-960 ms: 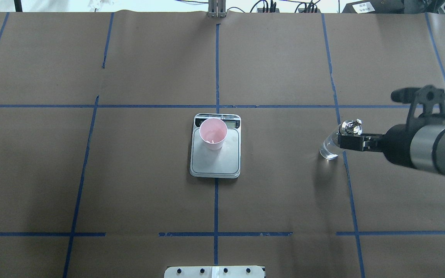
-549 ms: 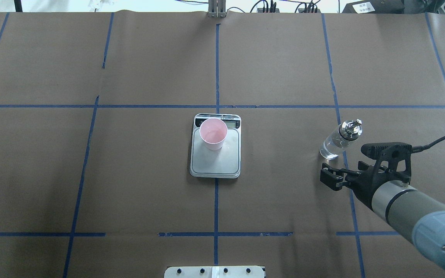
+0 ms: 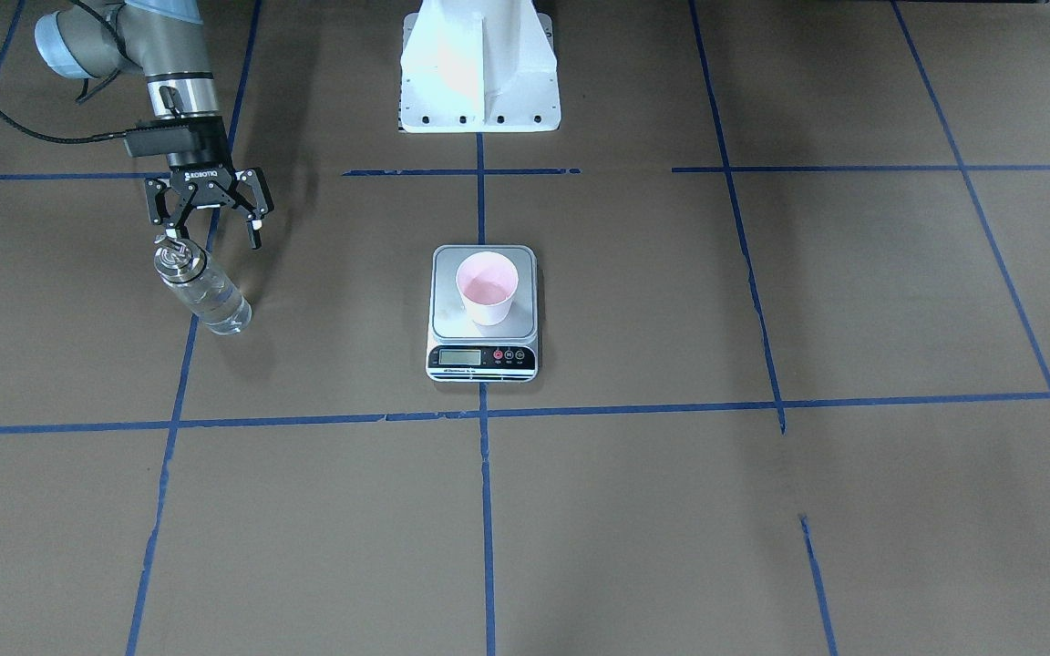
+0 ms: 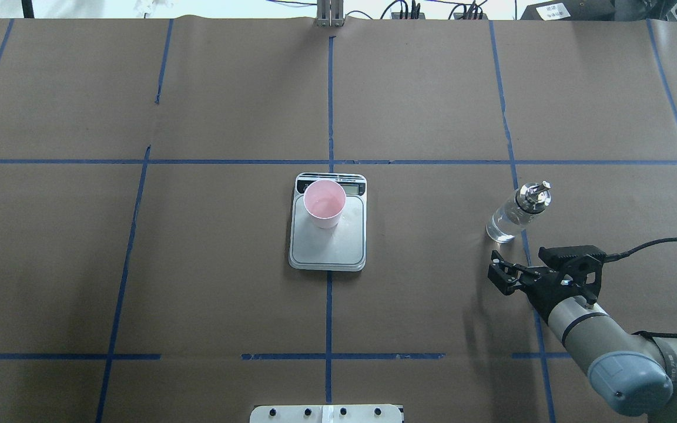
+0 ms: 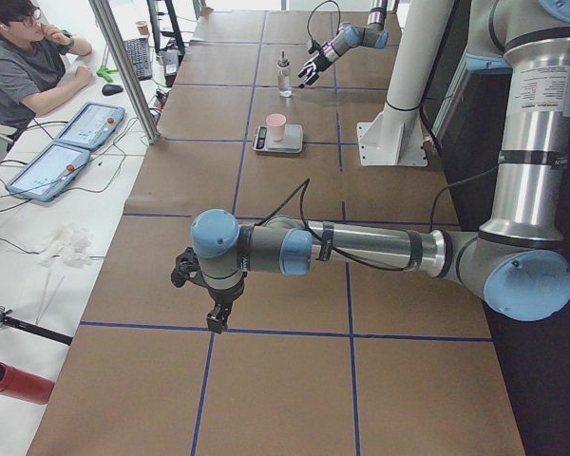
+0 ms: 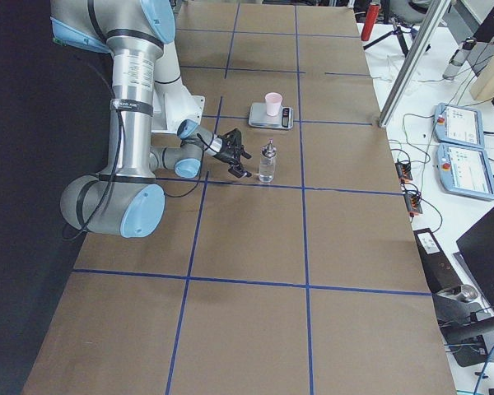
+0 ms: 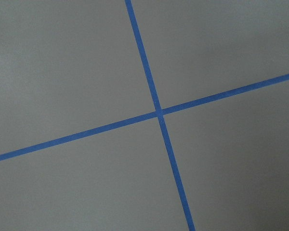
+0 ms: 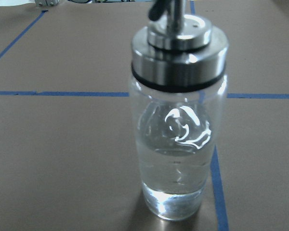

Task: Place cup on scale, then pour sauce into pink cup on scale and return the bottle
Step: 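Grasp the glass bottle with the right gripper and lift it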

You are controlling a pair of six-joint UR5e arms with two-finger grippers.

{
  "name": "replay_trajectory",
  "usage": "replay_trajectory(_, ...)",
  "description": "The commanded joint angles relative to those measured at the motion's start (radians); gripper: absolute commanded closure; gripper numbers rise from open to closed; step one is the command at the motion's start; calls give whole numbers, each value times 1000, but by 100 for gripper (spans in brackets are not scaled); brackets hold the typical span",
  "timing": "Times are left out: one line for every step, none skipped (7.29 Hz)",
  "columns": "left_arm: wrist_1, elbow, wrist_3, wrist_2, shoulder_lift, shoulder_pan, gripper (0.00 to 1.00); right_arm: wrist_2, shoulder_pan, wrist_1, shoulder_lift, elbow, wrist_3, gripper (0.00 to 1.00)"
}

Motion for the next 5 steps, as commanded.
replay_trajectory(2,-8,0,0,0,-1,0,-75,-2,14,36,-56,-36,0)
replay_trajectory(2,-8,0,0,0,1,0,-114,1,16,78,-58,-81,0)
replay_trajectory(2,-16,0,0,0,1,0,-116,10,16,83,-58,-83,0)
replay_trajectory(2,-16,0,0,0,1,0,-117,27,16,81,-68,-92,0)
replay_trajectory(2,-16,0,0,0,1,0,-116,44,16,83,-91,-92,0)
